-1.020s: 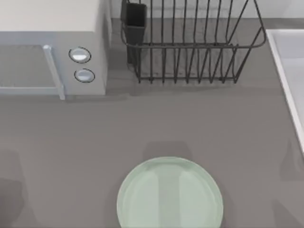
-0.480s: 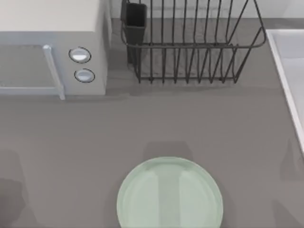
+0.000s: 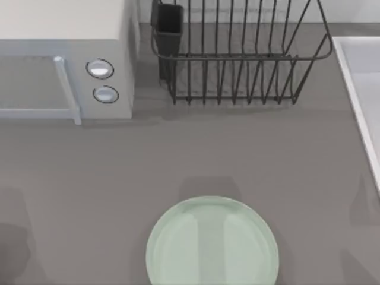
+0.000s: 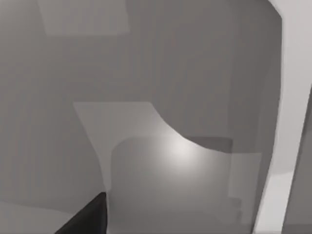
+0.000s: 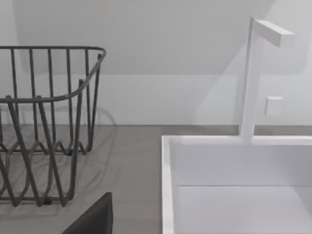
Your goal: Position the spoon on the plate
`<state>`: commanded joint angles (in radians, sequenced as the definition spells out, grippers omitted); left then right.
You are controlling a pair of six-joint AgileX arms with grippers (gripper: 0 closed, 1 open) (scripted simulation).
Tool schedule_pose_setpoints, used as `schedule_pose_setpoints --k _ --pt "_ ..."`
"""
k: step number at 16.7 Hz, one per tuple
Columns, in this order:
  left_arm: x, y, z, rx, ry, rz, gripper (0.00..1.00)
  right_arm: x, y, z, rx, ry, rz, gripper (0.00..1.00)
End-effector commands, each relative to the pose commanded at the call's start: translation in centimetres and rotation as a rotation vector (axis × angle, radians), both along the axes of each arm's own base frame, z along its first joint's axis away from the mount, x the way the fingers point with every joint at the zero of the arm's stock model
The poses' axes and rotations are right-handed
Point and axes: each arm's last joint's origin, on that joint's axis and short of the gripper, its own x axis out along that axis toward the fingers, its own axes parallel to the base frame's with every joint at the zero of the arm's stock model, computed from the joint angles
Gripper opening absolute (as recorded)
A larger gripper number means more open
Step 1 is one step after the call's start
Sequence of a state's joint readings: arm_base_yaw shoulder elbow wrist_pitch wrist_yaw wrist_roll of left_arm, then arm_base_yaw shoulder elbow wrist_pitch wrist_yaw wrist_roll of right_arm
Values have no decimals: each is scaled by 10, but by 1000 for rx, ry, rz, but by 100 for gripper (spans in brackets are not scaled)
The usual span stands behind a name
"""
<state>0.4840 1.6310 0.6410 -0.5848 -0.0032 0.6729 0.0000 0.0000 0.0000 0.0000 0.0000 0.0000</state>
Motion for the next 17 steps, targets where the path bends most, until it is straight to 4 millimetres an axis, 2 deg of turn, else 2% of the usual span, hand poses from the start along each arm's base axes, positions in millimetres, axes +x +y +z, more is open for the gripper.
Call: schedule_pose_setpoints --k 1,3,5,12,14,17 --pt "2 1 22 -6 -30 -2 0 0 0 0 0 0 0 100" --pt "3 2 26 -3 -34 0 0 0 0 0 0 0 0 100" --pt "6 4 39 -2 -37 -1 0 0 0 0 0 0 0 100" --pt "3 2 110 -13 -16 -2 0 0 0 0 0 0 0 100" --pt "2 1 121 -6 -29 -2 0 0 0 0 0 0 0 100" --pt "2 1 122 -6 -30 -2 0 0 0 0 0 0 0 100"
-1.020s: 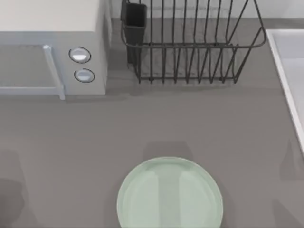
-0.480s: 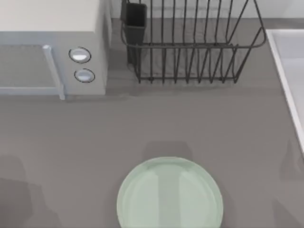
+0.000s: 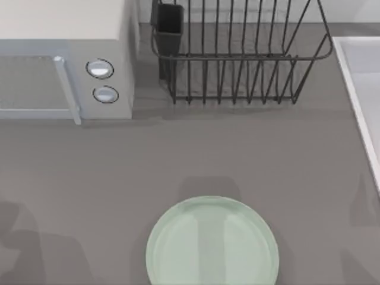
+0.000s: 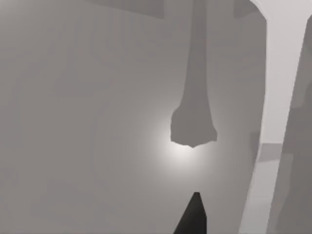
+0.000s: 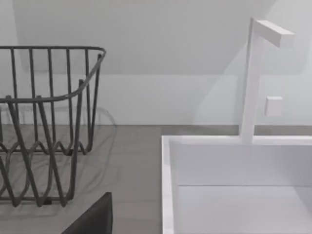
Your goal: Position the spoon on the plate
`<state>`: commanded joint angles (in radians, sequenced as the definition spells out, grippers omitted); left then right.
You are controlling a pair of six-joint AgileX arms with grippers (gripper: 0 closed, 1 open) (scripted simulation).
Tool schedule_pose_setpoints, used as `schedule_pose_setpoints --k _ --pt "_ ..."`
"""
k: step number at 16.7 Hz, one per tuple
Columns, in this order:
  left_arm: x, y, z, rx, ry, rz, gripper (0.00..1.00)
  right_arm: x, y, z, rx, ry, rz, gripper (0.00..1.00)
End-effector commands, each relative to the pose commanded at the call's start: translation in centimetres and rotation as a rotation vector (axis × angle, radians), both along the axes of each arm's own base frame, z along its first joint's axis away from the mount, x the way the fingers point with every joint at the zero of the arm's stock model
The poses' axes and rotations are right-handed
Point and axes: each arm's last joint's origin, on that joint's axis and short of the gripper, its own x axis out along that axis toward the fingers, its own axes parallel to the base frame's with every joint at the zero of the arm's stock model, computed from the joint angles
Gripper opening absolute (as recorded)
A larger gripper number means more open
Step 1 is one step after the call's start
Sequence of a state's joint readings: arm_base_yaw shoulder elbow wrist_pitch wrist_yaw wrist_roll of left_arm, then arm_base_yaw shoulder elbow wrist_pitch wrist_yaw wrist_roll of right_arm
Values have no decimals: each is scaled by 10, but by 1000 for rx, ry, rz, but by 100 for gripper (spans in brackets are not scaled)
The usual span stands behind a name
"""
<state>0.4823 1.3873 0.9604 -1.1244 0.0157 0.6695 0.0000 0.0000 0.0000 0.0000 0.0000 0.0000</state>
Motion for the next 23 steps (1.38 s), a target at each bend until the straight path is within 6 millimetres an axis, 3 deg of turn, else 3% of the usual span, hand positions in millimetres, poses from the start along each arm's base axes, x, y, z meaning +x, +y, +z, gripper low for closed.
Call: schedule_pose_setpoints --k 5,11,14,18,23 --pt "7 -3 -1 -6 12 31 0 0 0 0 0 0 0 100" --pt "51 -38 -1 -13 66 233 0 0 0 0 0 0 0 100" --pt "76 -74 -6 1 106 422 0 0 0 0 0 0 0 100" --pt "99 -141 -16 51 143 740 0 0 0 0 0 0 0 100" --pt "98 -241 -28 120 115 1161 0 0 0 0 0 0 0 100"
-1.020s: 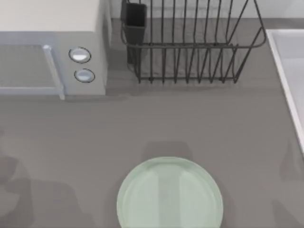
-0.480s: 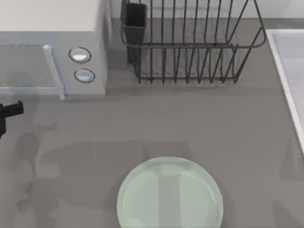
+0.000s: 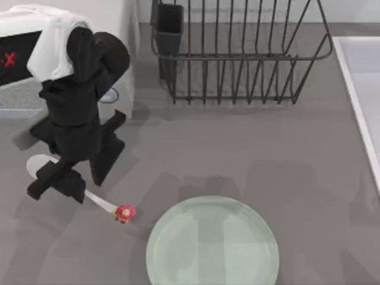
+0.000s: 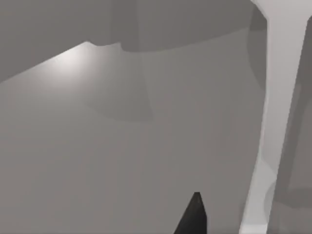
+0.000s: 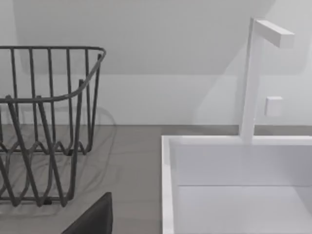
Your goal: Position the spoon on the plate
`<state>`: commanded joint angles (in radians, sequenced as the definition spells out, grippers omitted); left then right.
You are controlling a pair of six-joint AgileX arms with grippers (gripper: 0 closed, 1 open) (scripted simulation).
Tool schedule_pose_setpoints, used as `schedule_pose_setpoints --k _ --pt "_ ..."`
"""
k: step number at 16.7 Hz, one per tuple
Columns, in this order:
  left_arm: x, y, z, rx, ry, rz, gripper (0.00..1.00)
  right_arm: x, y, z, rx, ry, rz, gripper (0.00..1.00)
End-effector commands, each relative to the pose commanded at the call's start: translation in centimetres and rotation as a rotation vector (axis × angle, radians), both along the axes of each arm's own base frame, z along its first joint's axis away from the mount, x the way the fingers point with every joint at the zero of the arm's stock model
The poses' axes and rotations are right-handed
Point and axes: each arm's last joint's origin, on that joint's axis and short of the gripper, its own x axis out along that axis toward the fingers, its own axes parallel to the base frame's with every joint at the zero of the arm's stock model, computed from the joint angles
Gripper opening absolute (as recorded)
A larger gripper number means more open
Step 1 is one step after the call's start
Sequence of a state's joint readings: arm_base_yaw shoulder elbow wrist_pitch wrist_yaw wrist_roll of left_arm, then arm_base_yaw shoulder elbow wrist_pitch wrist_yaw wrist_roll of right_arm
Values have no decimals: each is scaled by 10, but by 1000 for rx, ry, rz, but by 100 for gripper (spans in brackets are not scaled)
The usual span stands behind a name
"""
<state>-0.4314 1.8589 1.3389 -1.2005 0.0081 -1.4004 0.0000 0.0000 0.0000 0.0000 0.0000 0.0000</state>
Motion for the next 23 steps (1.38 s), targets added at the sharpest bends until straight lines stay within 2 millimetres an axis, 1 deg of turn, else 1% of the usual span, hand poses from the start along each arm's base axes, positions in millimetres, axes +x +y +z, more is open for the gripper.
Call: schedule_pose_setpoints --k 3,5,8,10,12,14,23 --pt "-17 -57 -4 45 -37 218 0 0 0 0 0 0 0 100" --pt "-33 -89 -6 57 -69 336 0 0 0 0 0 0 0 100" --pt "-59 -128 -5 54 -112 469 0 0 0 0 0 0 0 100" --pt "-75 -146 -4 42 -134 526 0 0 0 0 0 0 0 100" --pt "-87 -158 -3 29 -149 564 0 0 0 0 0 0 0 100" --pt "-93 -163 -2 21 -156 582 0 0 0 0 0 0 0 100" --pt "-93 -163 -2 17 -151 591 0 0 0 0 0 0 0 100"
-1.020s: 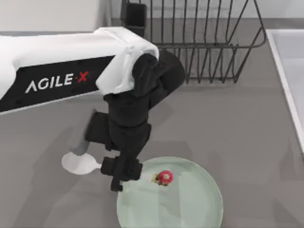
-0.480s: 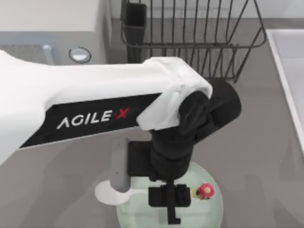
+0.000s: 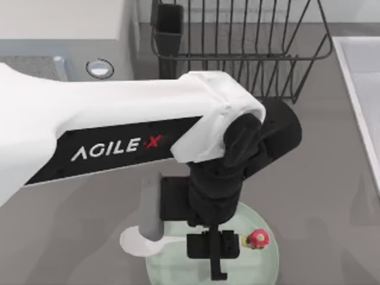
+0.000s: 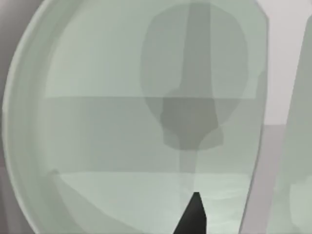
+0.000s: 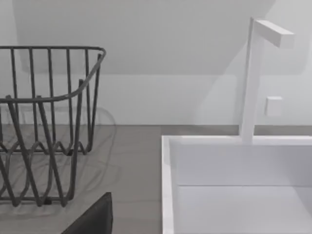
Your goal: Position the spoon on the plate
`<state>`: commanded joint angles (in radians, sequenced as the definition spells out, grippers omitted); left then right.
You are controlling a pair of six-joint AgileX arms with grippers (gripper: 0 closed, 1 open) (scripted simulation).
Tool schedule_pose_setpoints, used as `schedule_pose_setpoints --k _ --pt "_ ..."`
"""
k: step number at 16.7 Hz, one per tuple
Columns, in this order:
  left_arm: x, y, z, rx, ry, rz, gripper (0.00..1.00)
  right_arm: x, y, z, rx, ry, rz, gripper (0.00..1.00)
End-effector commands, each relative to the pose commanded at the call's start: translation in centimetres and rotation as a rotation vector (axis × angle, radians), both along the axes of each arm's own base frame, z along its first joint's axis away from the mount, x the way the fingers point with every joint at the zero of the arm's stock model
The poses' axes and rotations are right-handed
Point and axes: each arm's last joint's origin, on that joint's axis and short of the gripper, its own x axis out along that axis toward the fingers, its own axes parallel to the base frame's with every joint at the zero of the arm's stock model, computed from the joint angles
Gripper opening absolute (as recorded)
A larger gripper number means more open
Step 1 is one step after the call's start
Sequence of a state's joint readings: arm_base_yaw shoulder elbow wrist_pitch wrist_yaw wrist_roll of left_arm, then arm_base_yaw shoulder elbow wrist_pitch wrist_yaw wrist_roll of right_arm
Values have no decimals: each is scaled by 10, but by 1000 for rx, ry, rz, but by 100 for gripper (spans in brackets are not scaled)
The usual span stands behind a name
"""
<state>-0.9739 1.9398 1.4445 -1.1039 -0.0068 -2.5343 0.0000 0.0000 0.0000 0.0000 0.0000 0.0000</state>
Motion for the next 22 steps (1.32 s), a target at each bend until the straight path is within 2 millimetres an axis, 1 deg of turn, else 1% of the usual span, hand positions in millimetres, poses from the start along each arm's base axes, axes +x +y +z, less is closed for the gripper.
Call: schedule_pose_setpoints --k 14,18,22 --pt "-8 -9 4 -105 48 -10 0 0 0 0 0 0 0 100" --pt "-5 -9 -2 -110 25 -7 0 0 0 0 0 0 0 100" --pt "-2 -7 -16 -77 -10 -3 0 0 0 0 0 0 0 100"
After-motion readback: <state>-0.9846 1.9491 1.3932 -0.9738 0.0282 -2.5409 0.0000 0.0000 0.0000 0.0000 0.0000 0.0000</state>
